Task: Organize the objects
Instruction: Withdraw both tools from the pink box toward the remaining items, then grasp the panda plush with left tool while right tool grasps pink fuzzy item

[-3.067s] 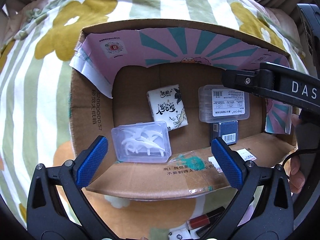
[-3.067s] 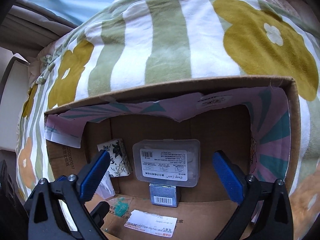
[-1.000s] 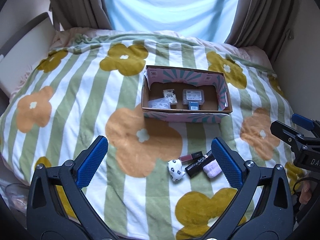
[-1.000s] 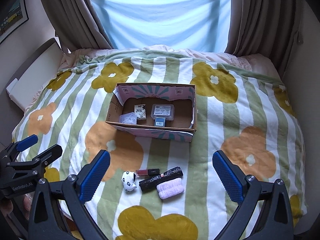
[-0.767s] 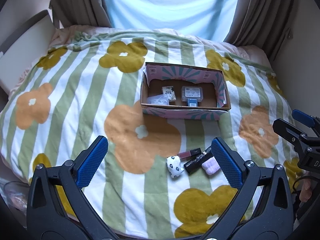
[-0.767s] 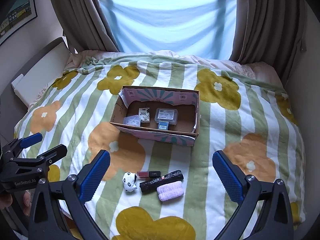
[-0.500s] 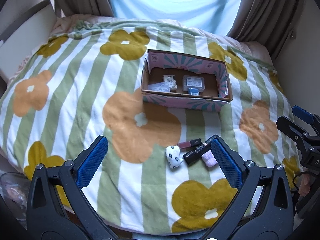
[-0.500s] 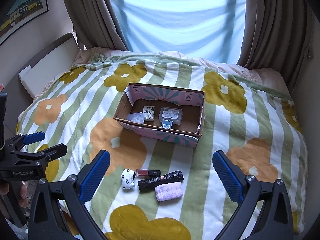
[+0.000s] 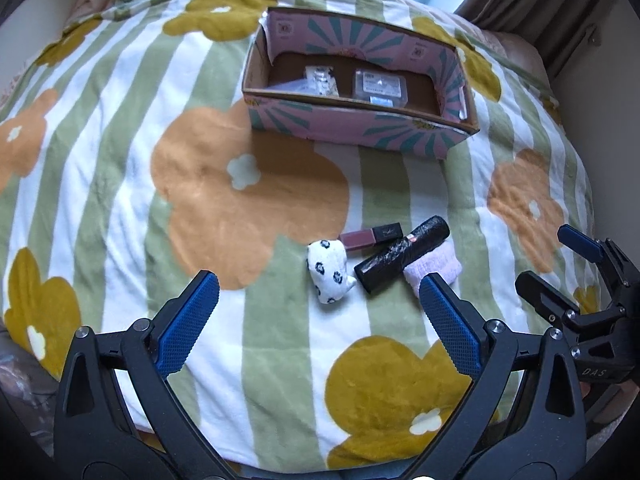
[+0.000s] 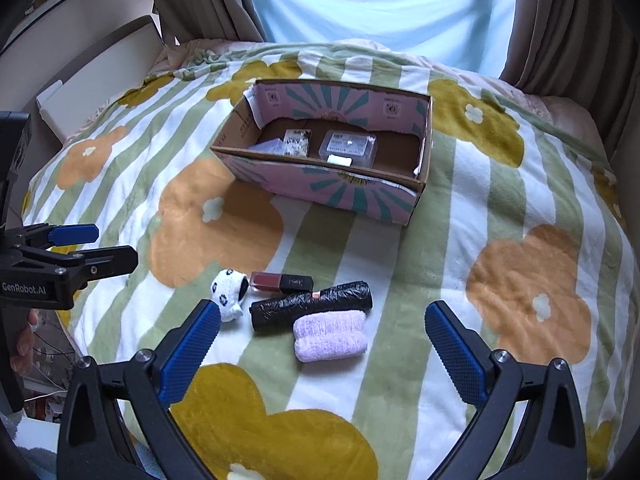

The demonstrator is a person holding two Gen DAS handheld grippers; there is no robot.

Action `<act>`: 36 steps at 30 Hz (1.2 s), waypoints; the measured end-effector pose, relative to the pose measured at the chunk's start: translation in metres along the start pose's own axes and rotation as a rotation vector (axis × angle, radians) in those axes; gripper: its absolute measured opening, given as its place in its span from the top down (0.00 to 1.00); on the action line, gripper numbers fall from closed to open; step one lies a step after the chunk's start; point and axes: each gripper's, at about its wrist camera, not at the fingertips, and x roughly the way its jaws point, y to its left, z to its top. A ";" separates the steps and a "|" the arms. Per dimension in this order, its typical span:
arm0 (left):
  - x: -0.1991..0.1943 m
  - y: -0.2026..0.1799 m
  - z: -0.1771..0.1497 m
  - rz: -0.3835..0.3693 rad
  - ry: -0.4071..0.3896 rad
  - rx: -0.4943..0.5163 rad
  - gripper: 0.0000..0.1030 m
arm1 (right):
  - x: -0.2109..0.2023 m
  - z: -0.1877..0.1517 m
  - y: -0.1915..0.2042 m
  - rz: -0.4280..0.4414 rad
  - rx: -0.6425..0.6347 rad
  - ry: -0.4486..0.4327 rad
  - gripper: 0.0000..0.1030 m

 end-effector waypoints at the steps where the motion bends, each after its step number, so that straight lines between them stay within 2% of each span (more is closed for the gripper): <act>1: 0.012 -0.001 -0.002 -0.003 0.009 0.000 0.06 | 0.010 -0.005 -0.002 0.003 0.002 0.013 0.01; 3: 0.037 -0.002 -0.004 -0.002 0.031 -0.003 0.13 | 0.028 -0.014 -0.004 -0.001 0.001 0.036 0.01; 10: 0.105 -0.006 -0.008 -0.008 0.069 -0.009 0.18 | 0.086 -0.042 -0.010 0.002 -0.020 0.110 0.01; 13: 0.130 -0.006 -0.010 -0.010 0.100 -0.014 0.28 | 0.106 -0.048 -0.012 0.008 -0.023 0.134 0.01; 21: 0.160 -0.005 -0.012 -0.020 0.125 -0.041 0.33 | 0.136 -0.049 -0.010 0.001 -0.048 0.170 0.02; 26: 0.170 -0.008 -0.013 -0.012 0.149 -0.024 0.50 | 0.149 -0.050 -0.011 0.020 -0.039 0.215 0.19; 28: 0.171 -0.010 -0.013 -0.012 0.149 -0.017 0.53 | 0.151 -0.049 -0.012 0.009 -0.037 0.220 0.26; 32: 0.169 -0.011 -0.010 -0.032 0.143 -0.026 0.64 | 0.148 -0.047 -0.015 0.007 -0.019 0.210 0.32; 36: 0.164 -0.014 -0.008 -0.039 0.139 -0.031 0.66 | 0.143 -0.047 -0.014 0.006 -0.024 0.200 0.36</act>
